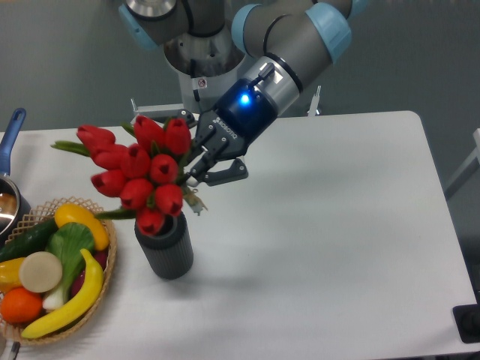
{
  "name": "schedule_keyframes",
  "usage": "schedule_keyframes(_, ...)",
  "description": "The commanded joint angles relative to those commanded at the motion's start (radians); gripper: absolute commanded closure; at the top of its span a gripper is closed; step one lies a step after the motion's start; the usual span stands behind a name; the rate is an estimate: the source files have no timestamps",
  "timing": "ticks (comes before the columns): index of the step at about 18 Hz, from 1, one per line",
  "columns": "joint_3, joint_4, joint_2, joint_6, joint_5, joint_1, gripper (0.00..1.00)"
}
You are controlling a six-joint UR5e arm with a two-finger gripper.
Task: Insert the flowers into the vase
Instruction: 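Carry the tulips toward the grey vase and align stems over its opening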
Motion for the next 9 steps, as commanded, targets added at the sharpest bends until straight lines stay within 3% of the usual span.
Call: schedule_keyframes(9, 0.009, -0.002, -0.057, 0.000, 0.000, -0.092, 0.76)
